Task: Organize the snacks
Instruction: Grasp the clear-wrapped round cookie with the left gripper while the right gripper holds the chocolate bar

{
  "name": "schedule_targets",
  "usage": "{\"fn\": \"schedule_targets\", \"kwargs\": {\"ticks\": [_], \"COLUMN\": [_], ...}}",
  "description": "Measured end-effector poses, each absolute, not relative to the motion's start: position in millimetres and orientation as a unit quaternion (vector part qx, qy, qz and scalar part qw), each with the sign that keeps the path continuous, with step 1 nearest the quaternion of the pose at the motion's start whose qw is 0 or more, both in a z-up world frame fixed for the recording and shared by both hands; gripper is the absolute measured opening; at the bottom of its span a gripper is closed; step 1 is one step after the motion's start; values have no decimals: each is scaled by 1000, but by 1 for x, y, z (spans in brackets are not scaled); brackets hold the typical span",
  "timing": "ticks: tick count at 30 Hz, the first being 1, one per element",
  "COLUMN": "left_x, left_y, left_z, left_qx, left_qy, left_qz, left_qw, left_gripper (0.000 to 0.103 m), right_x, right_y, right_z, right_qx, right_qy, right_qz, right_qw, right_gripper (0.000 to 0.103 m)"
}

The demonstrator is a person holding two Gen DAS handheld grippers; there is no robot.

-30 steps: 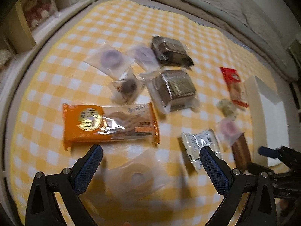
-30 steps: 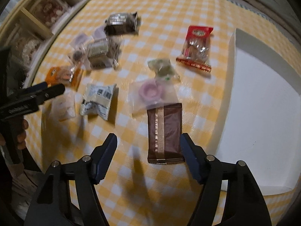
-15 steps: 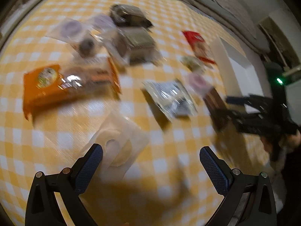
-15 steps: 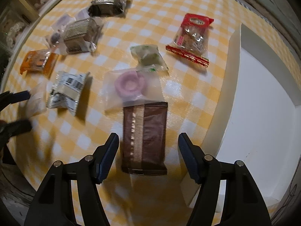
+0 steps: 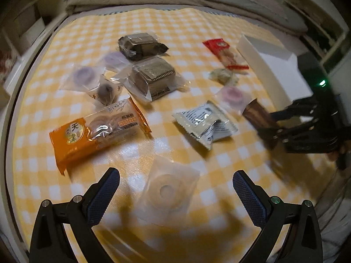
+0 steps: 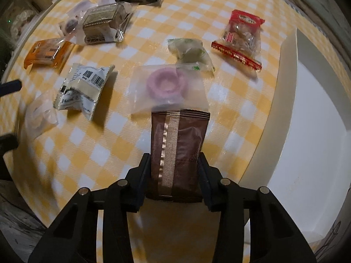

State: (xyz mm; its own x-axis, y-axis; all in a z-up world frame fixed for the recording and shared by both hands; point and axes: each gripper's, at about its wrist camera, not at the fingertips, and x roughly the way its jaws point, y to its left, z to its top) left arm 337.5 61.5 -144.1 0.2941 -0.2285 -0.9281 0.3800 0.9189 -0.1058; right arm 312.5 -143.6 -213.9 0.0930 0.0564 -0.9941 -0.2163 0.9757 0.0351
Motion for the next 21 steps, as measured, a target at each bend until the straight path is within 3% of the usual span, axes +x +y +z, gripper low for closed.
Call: {"fn": "schedule_targets", "kwargs": {"ticks": [6, 11, 13, 18, 21], "left_x": [327, 309, 298, 286, 301], "left_y": [47, 42, 37, 25, 28], "left_z": [-182, -186, -184, -184, -185], "left_qx": [130, 114, 104, 113, 73], "left_qy": [605, 621, 630, 637, 653], "left_qz": [-191, -232, -260, -252, -205], "left_qw": [762, 740, 725, 720, 725], "left_gripper": [103, 101, 97, 74, 67], "right_x": [301, 289, 285, 267, 262], "right_y": [-145, -154, -157, -160, -158], "right_z": [-210, -207, -205, -202, -207], "right_qx": [-55, -41, -37, -30, -32], "right_qy": [666, 665, 666, 675, 681], "right_qz": [97, 106, 114, 131, 119], "right_qw": [738, 738, 736, 725, 722], "right_gripper": [42, 42, 42, 42, 44]}}
